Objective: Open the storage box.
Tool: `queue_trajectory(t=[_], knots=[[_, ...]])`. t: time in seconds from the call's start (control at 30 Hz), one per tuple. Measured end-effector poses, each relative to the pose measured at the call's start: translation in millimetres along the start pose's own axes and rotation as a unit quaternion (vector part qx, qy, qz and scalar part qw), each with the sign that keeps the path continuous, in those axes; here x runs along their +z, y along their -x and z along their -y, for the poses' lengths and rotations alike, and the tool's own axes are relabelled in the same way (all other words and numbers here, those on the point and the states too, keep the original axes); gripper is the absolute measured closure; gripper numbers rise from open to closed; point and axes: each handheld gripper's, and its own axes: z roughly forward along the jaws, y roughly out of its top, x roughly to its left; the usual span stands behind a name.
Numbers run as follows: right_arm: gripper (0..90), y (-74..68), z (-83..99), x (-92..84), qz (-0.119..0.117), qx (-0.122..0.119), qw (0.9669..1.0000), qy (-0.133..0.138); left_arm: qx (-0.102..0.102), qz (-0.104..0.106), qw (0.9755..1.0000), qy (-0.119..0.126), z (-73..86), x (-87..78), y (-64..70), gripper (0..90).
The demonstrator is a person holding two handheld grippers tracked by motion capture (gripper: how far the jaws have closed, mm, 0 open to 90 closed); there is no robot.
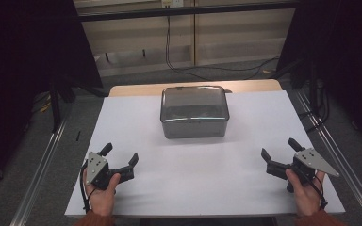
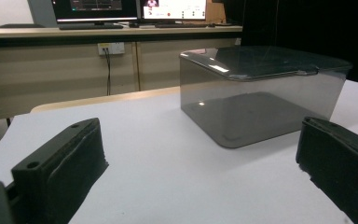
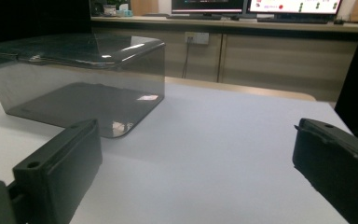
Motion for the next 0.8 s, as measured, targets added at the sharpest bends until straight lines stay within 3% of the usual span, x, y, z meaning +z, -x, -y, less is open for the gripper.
queue_trajectory(t=[0.1,0.37,0.57,0.8], knots=[[1.1,1.4,0.0,0.6,-0.005,0.01,0.9999,0.0,-0.003,0.0,1.0,-0.001,0.5,0.7,0.2,0.9],[0.0,-2.6,1.3,1.9,-0.024,-0.01,0.9997,-0.003,-0.01,0.005,0.9999,-0.007,0.5,2.3,-0.7,1.1],[0.0,-8.2,2.2,6.9,-0.046,-0.002,0.9989,-0.013,-0.01,0.011,0.9998,-0.012,1.7,3.8,0.9,1.3],[0.0,-17.8,0.6,14.2,-0.067,-0.015,0.9976,-0.009,-0.012,0.017,0.9997,-0.013,1.7,3.4,-0.6,1.4]])
